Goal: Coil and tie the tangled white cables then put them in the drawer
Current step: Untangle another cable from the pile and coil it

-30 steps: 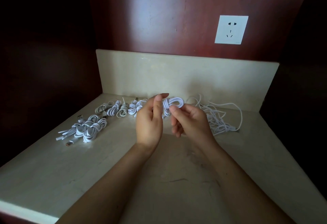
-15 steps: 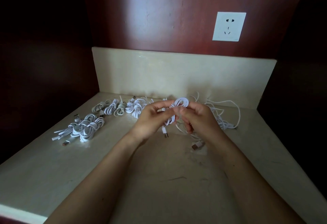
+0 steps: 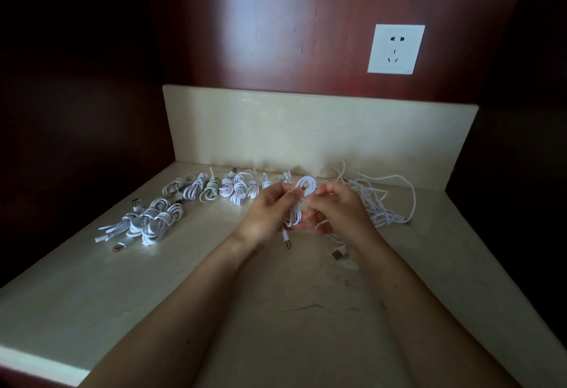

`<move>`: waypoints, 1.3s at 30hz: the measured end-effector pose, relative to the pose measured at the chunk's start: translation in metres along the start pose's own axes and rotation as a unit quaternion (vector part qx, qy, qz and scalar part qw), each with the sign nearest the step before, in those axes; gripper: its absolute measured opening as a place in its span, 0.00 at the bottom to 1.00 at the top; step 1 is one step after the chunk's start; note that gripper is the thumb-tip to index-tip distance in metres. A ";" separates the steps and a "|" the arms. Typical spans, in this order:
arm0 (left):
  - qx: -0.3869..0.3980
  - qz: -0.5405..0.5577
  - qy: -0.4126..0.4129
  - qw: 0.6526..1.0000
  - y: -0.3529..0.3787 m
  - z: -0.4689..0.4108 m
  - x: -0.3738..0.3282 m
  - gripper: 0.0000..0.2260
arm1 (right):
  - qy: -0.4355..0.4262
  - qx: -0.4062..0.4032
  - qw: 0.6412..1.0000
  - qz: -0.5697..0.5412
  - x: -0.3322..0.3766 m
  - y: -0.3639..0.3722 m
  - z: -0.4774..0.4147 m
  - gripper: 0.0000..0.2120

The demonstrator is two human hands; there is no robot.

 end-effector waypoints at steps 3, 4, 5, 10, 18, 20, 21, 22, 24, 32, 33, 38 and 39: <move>-0.015 0.036 -0.005 0.999 -0.004 -0.002 0.001 0.05 | 0.012 0.015 0.997 -0.068 0.000 0.004 0.002 0.07; -0.019 0.051 -0.006 0.998 -0.006 -0.004 0.002 0.05 | 0.007 0.019 0.996 -0.086 0.002 0.004 0.003 0.06; -0.023 0.058 -0.006 0.998 -0.007 -0.004 0.002 0.05 | 0.001 0.019 0.995 -0.097 0.004 0.004 0.003 0.05; -0.033 0.066 -0.005 0.997 -0.009 -0.007 0.003 0.05 | -0.023 -0.021 0.994 -0.104 0.006 -0.001 0.003 0.03; -0.015 0.118 -0.016 0.993 -0.005 -0.007 0.002 0.06 | -0.009 -0.047 0.981 -0.186 -0.005 -0.007 -0.003 0.06; -0.003 0.120 -0.010 0.993 -0.004 -0.006 0.000 0.07 | 0.000 -0.058 0.975 -0.213 -0.007 -0.011 -0.005 0.05; 0.004 0.120 -0.008 0.993 -0.003 -0.005 -0.001 0.07 | 0.006 -0.060 0.972 -0.228 -0.007 -0.012 -0.005 0.04; 0.009 0.118 -0.006 0.993 -0.002 -0.005 -0.002 0.07 | 0.008 -0.061 0.970 -0.234 -0.006 -0.013 -0.004 0.04; 0.015 0.112 -0.004 0.994 -0.001 -0.004 -0.003 0.08 | -0.004 -0.064 0.976 -0.208 -0.001 -0.015 -0.003 0.05; 0.018 0.082 0.006 0.996 -0.003 -0.005 -0.002 0.08 | -0.145 -0.108 0.983 0.023 0.020 -0.022 -0.001 0.08; 0.018 0.084 0.005 0.996 -0.003 -0.005 -0.002 0.08 | -0.171 -0.107 0.978 0.052 0.024 -0.020 0.000 0.07; 0.040 0.110 -0.022 0.993 0.002 -0.003 0.001 0.08 | -0.213 -0.096 0.967 0.102 0.030 -0.016 0.004 0.10; 0.046 0.120 -0.033 0.991 0.003 -0.003 0.002 0.08 | -0.209 -0.093 0.969 0.097 0.030 -0.016 0.003 0.10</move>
Point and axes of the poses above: each hand's wrist, its own z-axis away from the middle knuckle, its own y-axis out of the palm, x = y × z, the point moved 9 cm from there along -z, towards the middle knuckle, and after that the axes turned 1 degree about -x, right-handed, at the moved point
